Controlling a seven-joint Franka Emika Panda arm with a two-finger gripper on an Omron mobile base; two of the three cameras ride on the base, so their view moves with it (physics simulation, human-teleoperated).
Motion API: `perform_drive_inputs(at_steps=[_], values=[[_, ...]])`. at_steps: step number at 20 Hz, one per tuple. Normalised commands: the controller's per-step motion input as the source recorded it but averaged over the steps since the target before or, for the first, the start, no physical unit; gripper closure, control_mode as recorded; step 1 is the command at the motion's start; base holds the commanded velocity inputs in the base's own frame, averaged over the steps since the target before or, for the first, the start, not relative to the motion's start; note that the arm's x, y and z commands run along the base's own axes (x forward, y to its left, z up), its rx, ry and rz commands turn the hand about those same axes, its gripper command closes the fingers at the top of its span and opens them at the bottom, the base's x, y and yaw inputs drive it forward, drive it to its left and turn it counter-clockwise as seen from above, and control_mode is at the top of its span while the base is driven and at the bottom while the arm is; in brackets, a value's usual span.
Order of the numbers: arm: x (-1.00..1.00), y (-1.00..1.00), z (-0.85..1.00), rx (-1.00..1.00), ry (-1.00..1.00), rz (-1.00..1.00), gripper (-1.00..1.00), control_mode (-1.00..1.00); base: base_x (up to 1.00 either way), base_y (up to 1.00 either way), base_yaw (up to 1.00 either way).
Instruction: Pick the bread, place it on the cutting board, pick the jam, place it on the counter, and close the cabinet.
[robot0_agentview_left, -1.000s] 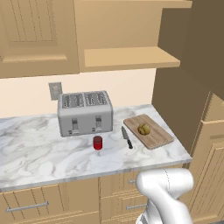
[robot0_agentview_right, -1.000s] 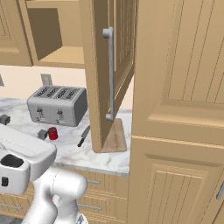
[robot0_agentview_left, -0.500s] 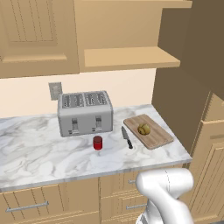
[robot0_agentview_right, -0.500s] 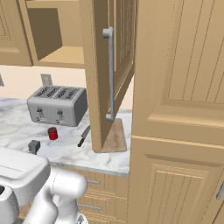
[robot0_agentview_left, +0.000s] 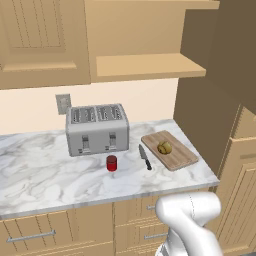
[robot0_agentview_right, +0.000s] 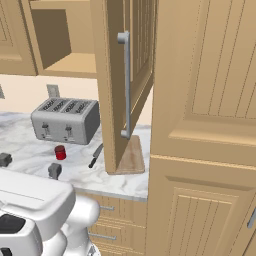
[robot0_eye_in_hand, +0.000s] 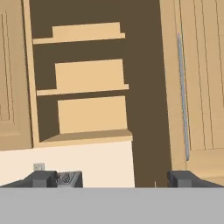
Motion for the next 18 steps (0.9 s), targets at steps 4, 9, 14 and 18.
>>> perform_drive_inputs(at_steps=[4,9,14,18], values=[[0.00,-0.15,0.00,-0.02,0.00,0.00,-1.00,-1.00,0.00,0.00,0.00],[0.00,-0.15,0.00,0.00,0.00,0.00,-1.00,-1.00,0.00,0.00,0.00],[0.00,-0.15,0.00,0.00,0.00,0.00,-1.00,-1.00,0.00,0.00,0.00],[0.00,-0.15,0.00,0.00,0.00,0.00,-1.00,-1.00,0.00,0.00,0.00]])
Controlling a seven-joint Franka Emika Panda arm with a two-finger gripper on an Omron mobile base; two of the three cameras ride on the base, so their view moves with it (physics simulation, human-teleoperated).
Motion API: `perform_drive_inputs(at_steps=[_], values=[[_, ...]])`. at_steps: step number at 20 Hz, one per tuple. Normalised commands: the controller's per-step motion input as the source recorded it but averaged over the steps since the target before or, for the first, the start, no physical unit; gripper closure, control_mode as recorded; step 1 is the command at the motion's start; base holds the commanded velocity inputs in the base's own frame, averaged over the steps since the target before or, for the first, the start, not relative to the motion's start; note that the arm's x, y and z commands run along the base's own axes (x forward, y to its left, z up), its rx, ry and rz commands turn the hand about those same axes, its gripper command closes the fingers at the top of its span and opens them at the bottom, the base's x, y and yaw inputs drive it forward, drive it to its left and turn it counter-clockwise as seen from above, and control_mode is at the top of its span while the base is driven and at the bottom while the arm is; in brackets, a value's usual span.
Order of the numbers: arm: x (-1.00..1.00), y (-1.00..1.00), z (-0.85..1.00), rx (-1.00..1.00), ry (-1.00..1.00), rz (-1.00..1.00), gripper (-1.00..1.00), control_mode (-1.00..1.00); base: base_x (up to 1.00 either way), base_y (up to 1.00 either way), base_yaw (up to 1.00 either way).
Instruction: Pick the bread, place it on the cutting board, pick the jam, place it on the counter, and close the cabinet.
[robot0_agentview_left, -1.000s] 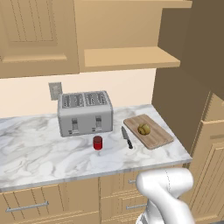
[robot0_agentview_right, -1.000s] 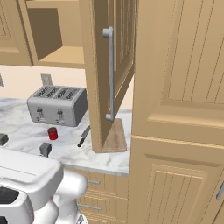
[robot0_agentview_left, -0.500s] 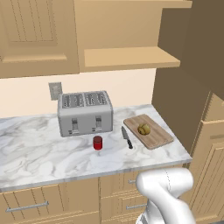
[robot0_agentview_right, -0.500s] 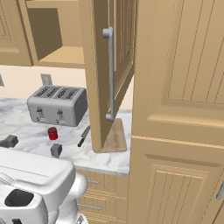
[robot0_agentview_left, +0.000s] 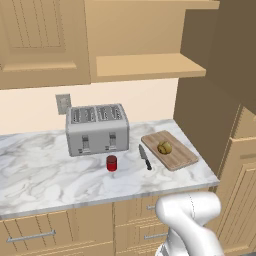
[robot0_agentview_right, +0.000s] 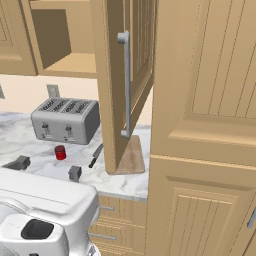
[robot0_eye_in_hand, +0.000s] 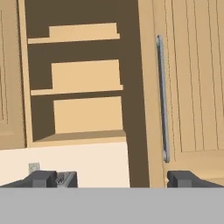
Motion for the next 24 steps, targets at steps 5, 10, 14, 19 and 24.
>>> perform_drive_inputs(at_steps=[5,10,14,19,24], values=[[0.00,-0.13,0.00,0.00,0.00,0.00,-1.00,-1.00,0.00,0.00,0.00],[0.02,-0.04,-0.02,0.00,0.00,0.00,-1.00,-1.00,0.00,0.00,0.00],[0.13,-0.04,-0.09,0.00,0.00,0.00,-1.00,-1.00,0.00,0.00,0.00],[0.19,-0.06,-0.12,0.00,0.00,0.00,-1.00,-1.00,0.00,0.00,0.00],[0.15,-0.07,-0.07,0.00,0.00,0.00,-1.00,-1.00,0.00,0.00,0.00]])
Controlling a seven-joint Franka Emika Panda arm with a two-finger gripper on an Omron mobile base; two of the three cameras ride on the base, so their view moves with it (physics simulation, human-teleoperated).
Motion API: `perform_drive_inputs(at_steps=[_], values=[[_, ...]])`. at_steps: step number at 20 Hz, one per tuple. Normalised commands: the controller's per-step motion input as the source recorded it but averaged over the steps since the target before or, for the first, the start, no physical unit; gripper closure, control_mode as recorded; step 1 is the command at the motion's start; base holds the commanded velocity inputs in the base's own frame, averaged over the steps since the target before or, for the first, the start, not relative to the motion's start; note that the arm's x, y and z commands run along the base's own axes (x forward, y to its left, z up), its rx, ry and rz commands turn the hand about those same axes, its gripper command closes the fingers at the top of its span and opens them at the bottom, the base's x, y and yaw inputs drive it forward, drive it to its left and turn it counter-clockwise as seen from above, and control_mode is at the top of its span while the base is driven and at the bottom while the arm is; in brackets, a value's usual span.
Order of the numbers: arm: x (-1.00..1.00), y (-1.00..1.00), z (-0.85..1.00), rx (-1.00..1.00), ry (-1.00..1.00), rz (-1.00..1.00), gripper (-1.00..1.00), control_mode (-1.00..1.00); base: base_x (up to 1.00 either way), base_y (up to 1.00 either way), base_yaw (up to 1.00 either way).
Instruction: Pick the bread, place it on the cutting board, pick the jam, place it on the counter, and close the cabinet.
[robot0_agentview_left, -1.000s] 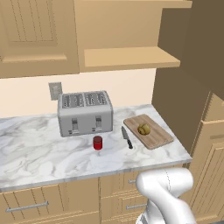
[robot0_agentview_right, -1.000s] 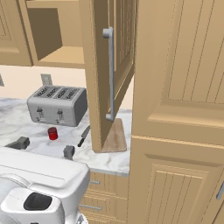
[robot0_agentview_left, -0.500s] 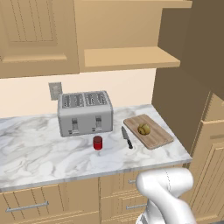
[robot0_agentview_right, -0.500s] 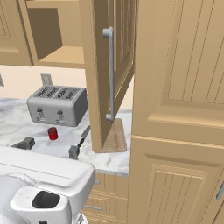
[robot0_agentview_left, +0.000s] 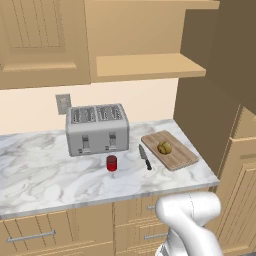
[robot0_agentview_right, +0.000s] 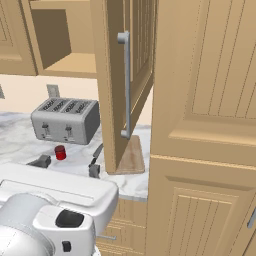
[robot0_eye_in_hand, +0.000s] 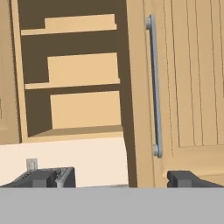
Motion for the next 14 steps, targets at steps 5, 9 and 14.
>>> perform_drive_inputs(at_steps=[5,9,14], values=[[0.09,-0.09,-0.02,0.00,0.00,0.00,-1.00,-1.00,0.00,0.00,0.00],[0.08,-0.12,-0.02,0.00,0.00,0.00,-1.00,-1.00,0.00,0.00,0.00],[0.10,-0.04,-0.04,0.00,0.00,0.00,-1.00,-1.00,0.00,0.00,0.00]])
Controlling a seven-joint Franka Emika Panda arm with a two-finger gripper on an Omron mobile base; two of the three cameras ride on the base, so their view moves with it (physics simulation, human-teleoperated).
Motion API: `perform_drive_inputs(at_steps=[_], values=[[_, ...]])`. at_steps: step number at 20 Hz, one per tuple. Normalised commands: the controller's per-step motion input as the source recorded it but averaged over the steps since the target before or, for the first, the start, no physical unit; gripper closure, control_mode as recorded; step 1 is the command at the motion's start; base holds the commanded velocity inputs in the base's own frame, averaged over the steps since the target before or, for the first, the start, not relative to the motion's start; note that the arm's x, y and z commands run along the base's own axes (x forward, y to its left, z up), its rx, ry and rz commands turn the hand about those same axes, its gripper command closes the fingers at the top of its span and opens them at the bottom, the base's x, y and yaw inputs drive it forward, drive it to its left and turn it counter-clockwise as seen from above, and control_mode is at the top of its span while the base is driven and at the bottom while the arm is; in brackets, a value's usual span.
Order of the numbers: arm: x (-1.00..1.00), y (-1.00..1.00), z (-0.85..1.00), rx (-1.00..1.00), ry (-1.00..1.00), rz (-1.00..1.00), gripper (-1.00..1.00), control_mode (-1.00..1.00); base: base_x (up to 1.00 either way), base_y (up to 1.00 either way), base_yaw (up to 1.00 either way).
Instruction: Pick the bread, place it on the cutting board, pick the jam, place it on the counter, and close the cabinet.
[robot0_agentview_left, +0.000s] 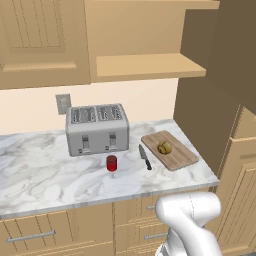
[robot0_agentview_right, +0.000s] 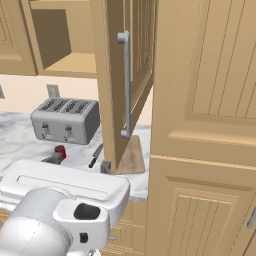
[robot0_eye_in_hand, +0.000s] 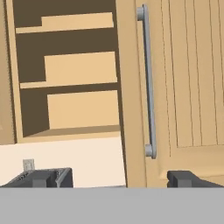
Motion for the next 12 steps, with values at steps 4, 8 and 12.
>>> perform_drive_inputs(at_steps=[4,8,12], values=[[0.14,-0.02,-0.12,0.00,0.00,0.00,-1.00,-1.00,0.00,0.00,0.00],[0.17,-0.05,-0.09,0.00,0.00,0.00,-1.00,-1.00,0.00,0.00,0.00],[0.12,-0.12,-0.03,0.00,0.00,0.00,-1.00,-1.00,0.00,0.00,0.00]])
